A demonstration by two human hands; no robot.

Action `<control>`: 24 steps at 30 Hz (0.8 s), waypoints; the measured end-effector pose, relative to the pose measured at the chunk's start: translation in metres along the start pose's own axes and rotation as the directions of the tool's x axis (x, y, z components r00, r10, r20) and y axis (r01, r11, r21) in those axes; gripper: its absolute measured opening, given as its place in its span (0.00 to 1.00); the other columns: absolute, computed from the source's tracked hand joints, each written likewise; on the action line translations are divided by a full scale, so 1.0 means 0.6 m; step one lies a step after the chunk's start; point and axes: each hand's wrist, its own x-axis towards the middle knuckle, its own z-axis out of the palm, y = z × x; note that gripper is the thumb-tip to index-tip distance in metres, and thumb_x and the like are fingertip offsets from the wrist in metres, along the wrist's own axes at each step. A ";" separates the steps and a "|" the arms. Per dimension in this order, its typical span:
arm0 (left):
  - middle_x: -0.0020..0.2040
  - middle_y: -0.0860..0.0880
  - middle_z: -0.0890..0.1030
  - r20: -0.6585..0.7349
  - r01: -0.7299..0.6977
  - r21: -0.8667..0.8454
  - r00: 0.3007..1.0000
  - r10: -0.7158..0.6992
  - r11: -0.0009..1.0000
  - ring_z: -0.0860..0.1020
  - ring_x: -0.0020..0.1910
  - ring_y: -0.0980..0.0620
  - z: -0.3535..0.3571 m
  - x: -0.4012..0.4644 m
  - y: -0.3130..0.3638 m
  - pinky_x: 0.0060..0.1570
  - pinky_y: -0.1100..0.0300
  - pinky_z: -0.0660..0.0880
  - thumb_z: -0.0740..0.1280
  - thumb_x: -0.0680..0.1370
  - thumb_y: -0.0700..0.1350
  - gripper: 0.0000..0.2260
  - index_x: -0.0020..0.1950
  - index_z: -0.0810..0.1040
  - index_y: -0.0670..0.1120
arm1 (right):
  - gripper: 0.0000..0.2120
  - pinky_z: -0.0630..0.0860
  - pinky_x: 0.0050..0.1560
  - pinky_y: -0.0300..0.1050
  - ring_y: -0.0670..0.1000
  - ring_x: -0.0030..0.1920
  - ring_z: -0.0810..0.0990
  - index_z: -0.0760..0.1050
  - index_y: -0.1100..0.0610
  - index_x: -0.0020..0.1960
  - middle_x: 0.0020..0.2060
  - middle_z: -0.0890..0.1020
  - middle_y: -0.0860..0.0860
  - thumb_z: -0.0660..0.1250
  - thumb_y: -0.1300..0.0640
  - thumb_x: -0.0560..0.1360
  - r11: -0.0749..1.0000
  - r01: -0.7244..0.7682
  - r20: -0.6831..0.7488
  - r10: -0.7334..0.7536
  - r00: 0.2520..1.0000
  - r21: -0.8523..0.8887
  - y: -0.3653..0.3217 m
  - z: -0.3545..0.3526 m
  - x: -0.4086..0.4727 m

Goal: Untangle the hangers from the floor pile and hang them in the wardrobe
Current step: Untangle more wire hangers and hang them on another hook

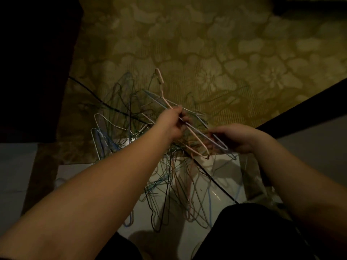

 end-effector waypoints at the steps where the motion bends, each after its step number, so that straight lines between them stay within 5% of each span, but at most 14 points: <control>1: 0.30 0.49 0.66 0.015 0.005 -0.042 1.000 -0.004 0.999 0.63 0.18 0.56 0.001 -0.011 0.011 0.18 0.67 0.67 0.58 0.84 0.42 0.10 0.43 0.68 0.44 | 0.15 0.78 0.41 0.47 0.52 0.38 0.82 0.76 0.60 0.56 0.38 0.83 0.55 0.63 0.49 0.80 1.000 0.001 -0.001 -0.001 1.000 -0.021 -0.006 0.007 -0.002; 5: 0.22 0.51 0.63 0.076 0.045 -0.078 0.996 -0.039 0.996 0.58 0.16 0.58 -0.016 -0.054 0.053 0.15 0.69 0.57 0.55 0.85 0.47 0.15 0.40 0.66 0.44 | 0.23 0.75 0.42 0.47 0.50 0.34 0.78 0.75 0.57 0.57 0.34 0.79 0.52 0.59 0.38 0.79 0.992 -0.027 -0.142 0.009 0.990 -0.126 -0.029 0.019 0.001; 9: 0.22 0.53 0.61 0.114 0.089 0.011 0.989 -0.090 0.996 0.57 0.16 0.59 -0.050 -0.096 0.083 0.14 0.69 0.55 0.55 0.84 0.48 0.16 0.38 0.66 0.45 | 0.21 0.72 0.44 0.46 0.50 0.35 0.76 0.77 0.58 0.55 0.35 0.79 0.51 0.57 0.41 0.81 0.971 -0.006 -0.249 -0.056 0.967 -0.240 -0.056 0.025 0.001; 14: 0.25 0.53 0.62 0.029 0.086 0.269 0.995 -0.097 0.959 0.58 0.17 0.59 -0.105 -0.119 0.097 0.15 0.70 0.55 0.55 0.84 0.48 0.15 0.40 0.69 0.44 | 0.22 0.73 0.45 0.46 0.57 0.50 0.80 0.72 0.65 0.66 0.58 0.79 0.59 0.54 0.49 0.83 0.748 -0.077 -0.372 -0.235 0.898 -0.659 -0.105 0.071 -0.006; 17: 0.30 0.51 0.66 -0.128 0.052 0.442 0.992 0.006 0.896 0.59 0.20 0.58 -0.162 -0.098 0.087 0.17 0.69 0.58 0.57 0.84 0.45 0.12 0.44 0.73 0.43 | 0.20 0.75 0.56 0.51 0.59 0.52 0.78 0.73 0.66 0.64 0.61 0.78 0.63 0.55 0.52 0.82 0.829 0.036 -0.416 -0.317 0.852 -0.558 -0.117 0.086 0.012; 20: 0.34 0.48 0.69 -0.252 0.011 0.561 0.955 0.158 0.827 0.63 0.26 0.54 -0.207 -0.080 0.079 0.22 0.64 0.64 0.60 0.83 0.43 0.08 0.47 0.74 0.41 | 0.20 0.74 0.55 0.48 0.61 0.57 0.78 0.76 0.64 0.62 0.57 0.80 0.60 0.55 0.51 0.81 0.881 0.177 -0.482 -0.397 0.781 -0.439 -0.109 0.094 0.031; 24: 0.30 0.50 0.67 -0.238 -0.079 0.498 0.945 0.224 0.863 0.62 0.25 0.54 -0.220 -0.074 0.085 0.25 0.63 0.61 0.60 0.82 0.41 0.10 0.42 0.73 0.42 | 0.11 0.75 0.56 0.48 0.51 0.50 0.82 0.78 0.54 0.51 0.44 0.84 0.49 0.57 0.53 0.82 0.820 0.526 -0.439 -0.567 0.697 -0.223 -0.111 0.117 0.011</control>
